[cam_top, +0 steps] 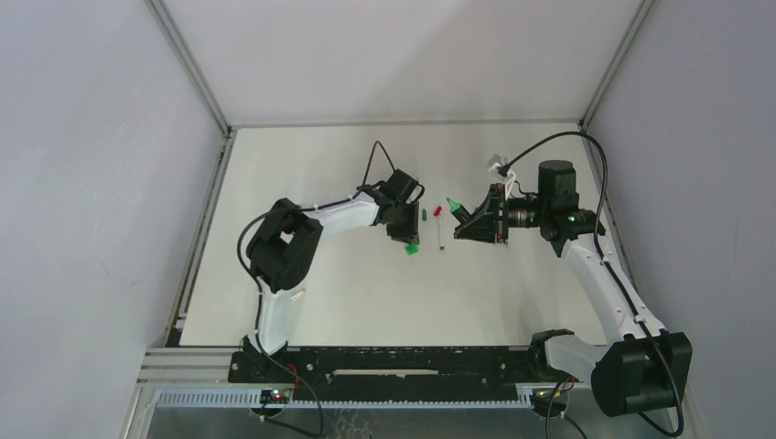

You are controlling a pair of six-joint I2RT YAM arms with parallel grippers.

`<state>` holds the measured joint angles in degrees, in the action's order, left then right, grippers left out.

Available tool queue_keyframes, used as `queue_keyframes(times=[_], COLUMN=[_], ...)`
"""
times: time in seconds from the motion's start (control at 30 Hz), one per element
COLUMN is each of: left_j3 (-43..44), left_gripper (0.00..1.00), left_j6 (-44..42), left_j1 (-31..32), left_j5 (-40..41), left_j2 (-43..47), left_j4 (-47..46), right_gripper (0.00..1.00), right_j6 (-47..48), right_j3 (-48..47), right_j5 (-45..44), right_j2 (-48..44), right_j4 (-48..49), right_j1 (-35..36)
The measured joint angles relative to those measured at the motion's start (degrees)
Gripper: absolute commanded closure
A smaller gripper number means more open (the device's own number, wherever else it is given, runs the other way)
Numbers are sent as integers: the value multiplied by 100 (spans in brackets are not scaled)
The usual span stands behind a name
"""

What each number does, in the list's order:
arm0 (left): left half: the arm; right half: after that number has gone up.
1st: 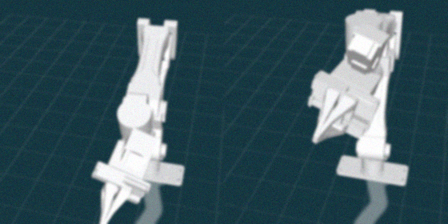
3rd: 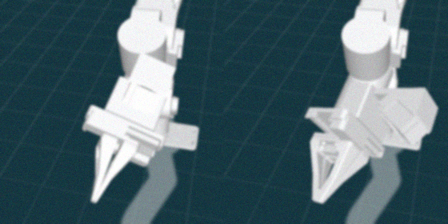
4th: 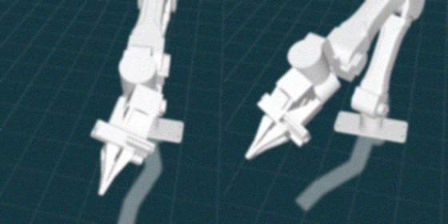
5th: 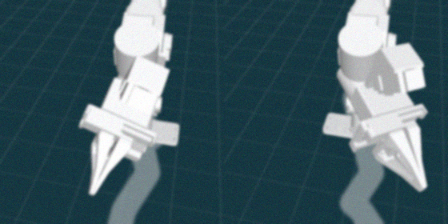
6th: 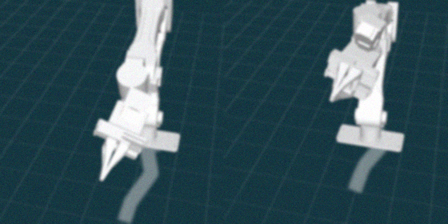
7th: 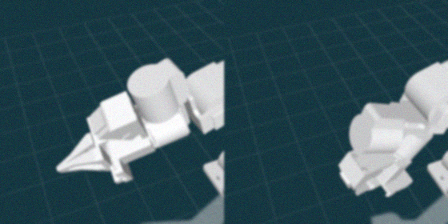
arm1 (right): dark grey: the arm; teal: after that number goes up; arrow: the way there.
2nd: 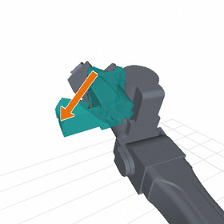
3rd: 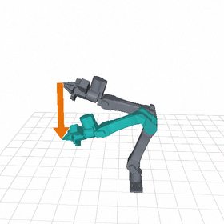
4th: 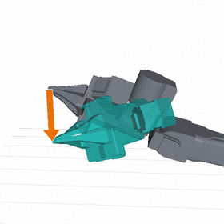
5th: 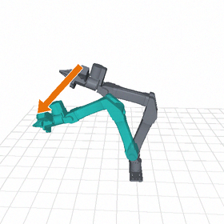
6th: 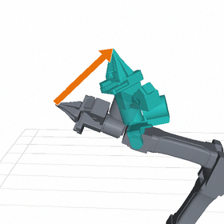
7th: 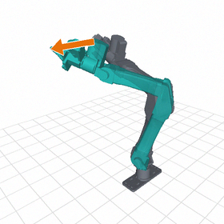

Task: Insert the pens into the pen caps
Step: Move the pen cap to the center of the board, then insert the pen cap onto the pen.

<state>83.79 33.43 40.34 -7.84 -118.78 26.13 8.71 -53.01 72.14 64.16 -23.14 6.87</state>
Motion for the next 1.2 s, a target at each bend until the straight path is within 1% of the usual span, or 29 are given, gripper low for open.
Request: queue_keyframes(times=[0.2, 0.33, 0.4, 0.57, 0.63, 0.7, 0.73, 0.77, 0.9, 0.93, 0.97, 1.0, 1.2], left_j3=[-804, -1325, -1637, -2730, -3187, -3512, -3641, -3707, -3751, -3748, -3746, -3740, -3620], left_gripper=[70, 69, 68, 62, 57, 44, 41, 39, 37, 31, 9, 1, 0], left_j6=[-48, -105, -160, -354, -459, -588, -671, -750, -1049, -1121, -1180, -1248, -1499], left_j1=[131, 205, 245, 348, 382, 409, 420, 426, 446, 455, 466, 474, 498], left_j5=[-4, 61, 109, 129, 142, 146, 144, 144, 162, 175, 192, 210, 310], left_j2=[588, 1207, 1646, 2920, 3394, 3707, 3814, 3869, 3836, 3792, 3727, 3659, 3021], left_j4=[-326, -691, -1001, -2190, -2664, -3032, -3185, -3252, -3353, -3351, -3338, -3318, -3014], right_gripper=[100, 100, 100, 100, 100, 100, 100, 100, 100, 100, 100, 100, 100], right_j6=[0, 0, 2, 2, 2, 4, 4, 4, 7, 9, 9, 9, 11], right_j3=[0, 0, 0, 0, 0, 0, 0, 0, 0, 0, 0, 0, 0], right_j5=[28, 35, 35, 37, 37, 37, 37, 37, 37, 37, 37, 35, 35], right_j2=[-4, -4, -7, -11, -11, -11, -9, -11, -11, -11, -11, -11, -11], right_j4=[0, -2, 0, -2, -2, -2, -2, -2, -2, -2, -2, -2, -2], right_j1=[-7, -7, -7, -7, -7, -7, -7, -7, -7, -11, -11, -15, -15])
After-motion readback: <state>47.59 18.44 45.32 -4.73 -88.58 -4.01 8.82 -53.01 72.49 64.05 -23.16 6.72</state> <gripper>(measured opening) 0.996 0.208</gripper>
